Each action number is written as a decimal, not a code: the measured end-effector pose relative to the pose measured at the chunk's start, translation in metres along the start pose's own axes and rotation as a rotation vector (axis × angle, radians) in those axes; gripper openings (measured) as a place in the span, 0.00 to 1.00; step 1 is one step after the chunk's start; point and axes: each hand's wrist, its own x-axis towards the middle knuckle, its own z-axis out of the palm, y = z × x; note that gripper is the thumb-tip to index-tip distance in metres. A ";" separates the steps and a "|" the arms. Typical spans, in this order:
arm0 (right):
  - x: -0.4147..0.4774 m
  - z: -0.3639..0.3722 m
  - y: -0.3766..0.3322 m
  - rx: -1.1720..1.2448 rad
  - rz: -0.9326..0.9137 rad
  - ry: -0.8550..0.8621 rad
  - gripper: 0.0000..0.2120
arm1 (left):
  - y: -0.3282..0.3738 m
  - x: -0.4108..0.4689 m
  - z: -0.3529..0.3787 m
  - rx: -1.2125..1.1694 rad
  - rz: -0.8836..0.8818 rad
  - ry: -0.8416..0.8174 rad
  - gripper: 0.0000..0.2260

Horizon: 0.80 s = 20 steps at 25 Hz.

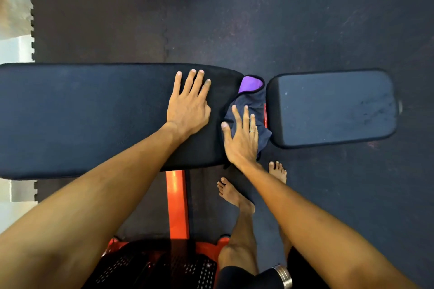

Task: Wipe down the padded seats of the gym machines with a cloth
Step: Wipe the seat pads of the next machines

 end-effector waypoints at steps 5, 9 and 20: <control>0.103 -0.030 -0.018 0.315 0.438 -0.049 0.30 | -0.007 0.020 0.002 0.016 -0.069 0.024 0.30; 0.084 -0.019 -0.053 0.063 0.133 -0.033 0.30 | -0.005 0.020 0.005 0.016 -0.066 0.022 0.29; 0.132 -0.037 -0.031 0.268 0.465 -0.024 0.28 | -0.003 0.023 0.003 -0.016 -0.078 0.016 0.29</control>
